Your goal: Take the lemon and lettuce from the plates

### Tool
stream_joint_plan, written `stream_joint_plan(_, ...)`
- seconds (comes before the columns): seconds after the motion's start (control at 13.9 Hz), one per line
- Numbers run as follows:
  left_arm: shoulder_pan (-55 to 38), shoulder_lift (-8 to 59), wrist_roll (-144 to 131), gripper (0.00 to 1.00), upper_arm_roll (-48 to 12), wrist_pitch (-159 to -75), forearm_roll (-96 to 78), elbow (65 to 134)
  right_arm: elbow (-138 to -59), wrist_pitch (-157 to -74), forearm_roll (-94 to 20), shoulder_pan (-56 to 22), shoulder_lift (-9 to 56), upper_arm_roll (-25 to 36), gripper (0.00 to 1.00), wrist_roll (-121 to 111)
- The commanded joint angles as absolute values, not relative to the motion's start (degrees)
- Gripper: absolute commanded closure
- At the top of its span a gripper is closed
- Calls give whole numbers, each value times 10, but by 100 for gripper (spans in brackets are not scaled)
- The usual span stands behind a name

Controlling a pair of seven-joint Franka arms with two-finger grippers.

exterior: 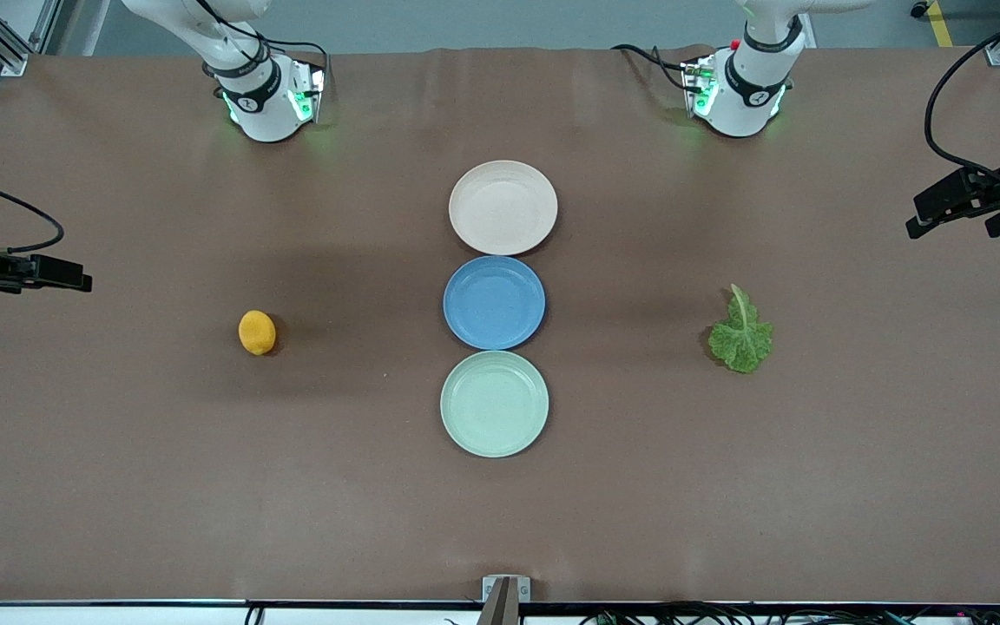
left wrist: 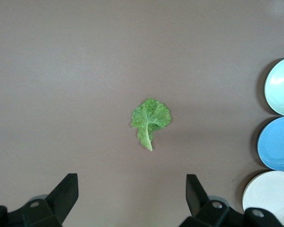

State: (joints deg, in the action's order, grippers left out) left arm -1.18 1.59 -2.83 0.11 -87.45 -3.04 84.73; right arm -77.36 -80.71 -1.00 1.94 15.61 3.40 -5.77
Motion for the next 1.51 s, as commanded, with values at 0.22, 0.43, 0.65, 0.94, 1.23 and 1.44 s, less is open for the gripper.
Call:
stream_joint_plan(0.22, -6, 18, -24, 0, -4, -865, -29, 836, -760, -771, -9, 23, 163, 26, 0, -42)
stream_joint_plan(0.43, -6, 18, -24, 0, -4, -865, -29, 836, -760, -770, -4, 22, 161, 27, 0, -41)
stream_joint_plan(0.65, -6, 18, -24, 0, -4, -865, -29, 836, -769, -770, -10, 7, 142, 27, 0, 35)
stream_joint_plan(0.94, -7, 17, -25, 0, -3, -865, -29, 837, -806, -780, -9, 2, 105, 26, 0, 36)
stream_joint_plan(1.23, -8, 18, -25, 0, -4, -865, -20, 837, -830, -789, -10, 0, 78, 28, 0, 4)
stream_joint_plan(1.44, -8, 18, -25, 0, -4, -865, -21, 837, -841, -792, -10, 1, 62, 33, 0, -14)
